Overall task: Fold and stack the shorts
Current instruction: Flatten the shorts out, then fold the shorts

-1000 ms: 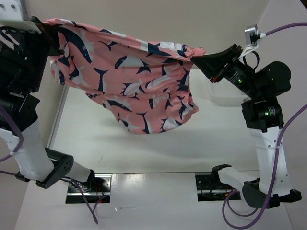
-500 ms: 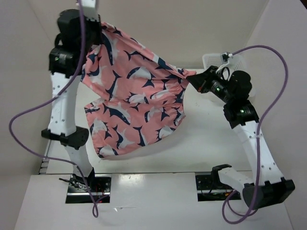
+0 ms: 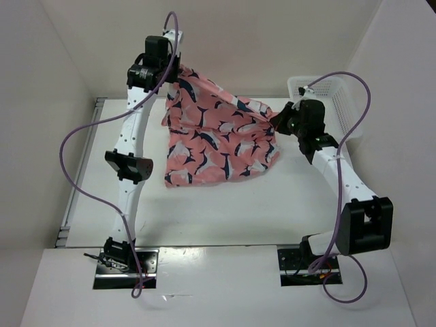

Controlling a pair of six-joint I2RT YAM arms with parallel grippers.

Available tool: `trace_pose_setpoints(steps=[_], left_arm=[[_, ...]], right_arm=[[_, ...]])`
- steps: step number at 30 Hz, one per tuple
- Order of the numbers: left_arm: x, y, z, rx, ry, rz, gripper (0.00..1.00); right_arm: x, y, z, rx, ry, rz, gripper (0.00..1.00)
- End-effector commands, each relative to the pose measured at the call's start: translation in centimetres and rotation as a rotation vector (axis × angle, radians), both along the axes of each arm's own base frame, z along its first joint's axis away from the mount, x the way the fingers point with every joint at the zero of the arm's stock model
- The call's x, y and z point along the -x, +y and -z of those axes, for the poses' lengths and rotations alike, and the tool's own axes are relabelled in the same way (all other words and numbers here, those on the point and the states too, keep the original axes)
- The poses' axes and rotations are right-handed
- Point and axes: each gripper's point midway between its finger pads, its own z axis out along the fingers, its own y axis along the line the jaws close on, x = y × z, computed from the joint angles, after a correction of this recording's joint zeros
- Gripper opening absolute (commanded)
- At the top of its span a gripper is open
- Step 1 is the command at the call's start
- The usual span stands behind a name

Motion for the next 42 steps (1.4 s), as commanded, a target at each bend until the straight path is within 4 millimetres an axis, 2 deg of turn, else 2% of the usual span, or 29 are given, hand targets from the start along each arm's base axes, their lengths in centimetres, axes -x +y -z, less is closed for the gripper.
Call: trace_pose_setpoints(steps=[1,4,5,7,8,9,10,11,12,13,14,15,16,17,18,19,20,23,24,26,29,32,33,35,36,37,39,40,42], left_arm=[[1.6,2.7,-4.6,-0.007,-0.085,-0.029,0.0],[3.7,2.9,-0.4,-0.024,0.096,0.003,0.0],[5.0,3.2,1.1,-0.039,0.174,0.003,0.0],[5.8,3.9,2.0,-0.048,0.224,-0.006,0.0],[6.1,3.9,3.7,-0.059,0.287,-0.006,0.0],[7.3,3.9,2.4,-0.051,0.286,0.007,0.0],[8.0,4.2,2.7,-0.047,0.319,0.01,0.0],[8.9,3.7,3.2,-0.048,0.355,0.029,0.0],[10.7,3.6,1.9,-0.05,0.357,0.038,0.01],[12.5,2.6,6.2,-0.083,0.505,0.063,0.02],[13.0,2.5,7.3,-0.112,0.516,0.053,0.02],[15.1,2.7,5.2,-0.124,0.455,0.045,0.02],[16.9,1.7,11.0,-0.181,0.534,0.065,0.02],[18.5,1.6,12.3,-0.216,0.527,0.063,0.02],[20.4,2.8,11.0,-0.264,0.453,0.016,0.02],[21.0,2.4,11.9,-0.284,0.431,0.018,0.01],[23.0,2.2,13.7,-0.32,0.471,0.041,0.01],[25.0,1.5,15.6,-0.338,0.546,0.095,0.02],[26.1,1.6,17.2,-0.36,0.591,0.105,0.05],[27.6,1.2,18.0,-0.379,0.607,0.136,0.07],[29.9,0.7,19.9,-0.417,0.665,0.187,0.1],[31.7,-0.1,20.0,-0.423,0.706,0.245,0.18],[33.2,-0.7,20.3,-0.438,0.749,0.289,0.29],[35.2,-2.0,20.6,-0.423,0.801,0.367,0.37],[36.9,-2.2,21.2,-0.451,0.846,0.408,0.45],[37.8,-2.4,21.3,-0.449,0.865,0.432,0.49],[39.2,-2.2,21.3,-0.448,0.906,0.456,0.56],[39.4,-2.6,20.7,-0.419,0.899,0.475,0.61],[39.7,-3.0,19.2,-0.385,0.873,0.494,0.62]], right_arm=[[-1.4,-2.5,0.9,0.101,-0.035,0.076,0.0],[-0.9,-2.6,2.4,0.14,0.013,0.061,0.0],[-0.8,-2.8,2.7,0.145,0.028,0.068,0.0],[-0.2,-3.0,3.5,0.183,0.066,0.051,0.0],[0.1,-2.9,3.6,0.192,0.076,0.034,0.0],[0.2,-2.8,3.9,0.205,0.093,0.015,0.0],[1.1,-2.8,4.9,0.22,0.142,-0.006,0.0],[1.3,-2.9,5.0,0.239,0.153,-0.017,0.0],[1.6,-2.9,5.8,0.25,0.182,-0.024,0.0],[2.3,-2.8,6.4,0.257,0.214,-0.046,0.0],[2.6,-2.8,6.7,0.272,0.219,-0.068,0.0],[3.1,-2.9,7.0,0.285,0.229,-0.076,0.0],[3.4,-2.7,6.7,0.287,0.224,-0.092,0.0],[3.6,-2.8,7.1,0.288,0.234,-0.093,0.0],[3.9,-2.9,7.0,0.311,0.226,-0.106,0.0],[3.8,-3.3,7.0,0.321,0.224,-0.104,0.0],[4.3,-3.4,7.4,0.333,0.246,-0.114,0.0],[5.1,-4.1,8.8,0.379,0.287,-0.142,0.0],[5.3,-4.1,8.9,0.405,0.285,-0.173,0.0],[5.9,-4.1,10.5,0.437,0.325,-0.216,0.0],[6.5,-5.2,11.4,0.542,0.344,-0.265,0.0],[7.1,-6.4,12.6,0.647,0.366,-0.307,0.0],[7.0,-6.7,12.6,0.669,0.365,-0.307,0.01],[8.1,-7.0,14.0,0.703,0.394,-0.35,0.16],[8.5,-7.1,14.8,0.713,0.418,-0.371,0.23],[9.1,-7.0,15.5,0.732,0.431,-0.392,0.35],[9.5,-7.6,15.7,0.779,0.438,-0.404,0.49],[9.8,-7.7,15.5,0.789,0.437,-0.414,0.54],[10.2,-8.4,15.4,0.829,0.451,-0.421,0.65]])
